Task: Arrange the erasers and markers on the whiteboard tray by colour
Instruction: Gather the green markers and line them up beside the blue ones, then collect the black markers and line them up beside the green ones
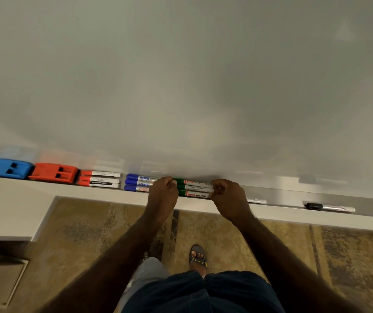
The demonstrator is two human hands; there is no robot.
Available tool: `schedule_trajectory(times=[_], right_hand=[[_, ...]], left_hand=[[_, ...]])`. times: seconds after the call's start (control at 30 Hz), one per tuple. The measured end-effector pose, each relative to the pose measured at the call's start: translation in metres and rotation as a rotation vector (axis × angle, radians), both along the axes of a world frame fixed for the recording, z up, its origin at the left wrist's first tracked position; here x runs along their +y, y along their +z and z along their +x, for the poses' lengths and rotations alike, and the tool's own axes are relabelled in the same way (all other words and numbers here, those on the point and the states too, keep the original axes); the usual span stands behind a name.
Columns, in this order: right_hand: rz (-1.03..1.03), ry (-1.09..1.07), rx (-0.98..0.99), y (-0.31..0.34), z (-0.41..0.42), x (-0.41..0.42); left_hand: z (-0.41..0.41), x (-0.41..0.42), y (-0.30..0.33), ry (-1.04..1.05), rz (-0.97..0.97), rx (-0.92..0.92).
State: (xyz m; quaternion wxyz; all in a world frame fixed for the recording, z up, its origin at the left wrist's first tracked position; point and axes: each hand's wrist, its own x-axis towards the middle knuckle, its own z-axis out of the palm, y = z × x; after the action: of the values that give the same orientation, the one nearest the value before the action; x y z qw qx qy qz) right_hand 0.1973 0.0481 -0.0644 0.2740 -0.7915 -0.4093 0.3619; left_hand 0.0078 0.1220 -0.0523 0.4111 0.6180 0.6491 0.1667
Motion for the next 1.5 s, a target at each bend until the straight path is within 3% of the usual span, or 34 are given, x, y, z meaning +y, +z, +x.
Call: schedule_trajectory(times=[0.87, 1.07, 1.27, 1.5], right_hand=[[0.077, -0.022, 0.096, -0.003, 0.009, -0.012], [0.171, 0.001, -0.177, 0.007, 0.043, -0.022], [0.036, 0.455, -0.575, 0.004, 0.092, -0.04], [0.042, 0.474, -0.601, -0.001, 0.099, -0.053]], left_hand=[[0.011, -0.002, 0.0, 0.046, 0.002, 0.072], [0.013, -0.006, 0.008, 0.081, 0.047, 0.031], [0.024, -0.015, 0.013, 0.057, 0.093, -0.062], [0.049, -0.037, 0.01, -0.063, 0.075, -0.208]])
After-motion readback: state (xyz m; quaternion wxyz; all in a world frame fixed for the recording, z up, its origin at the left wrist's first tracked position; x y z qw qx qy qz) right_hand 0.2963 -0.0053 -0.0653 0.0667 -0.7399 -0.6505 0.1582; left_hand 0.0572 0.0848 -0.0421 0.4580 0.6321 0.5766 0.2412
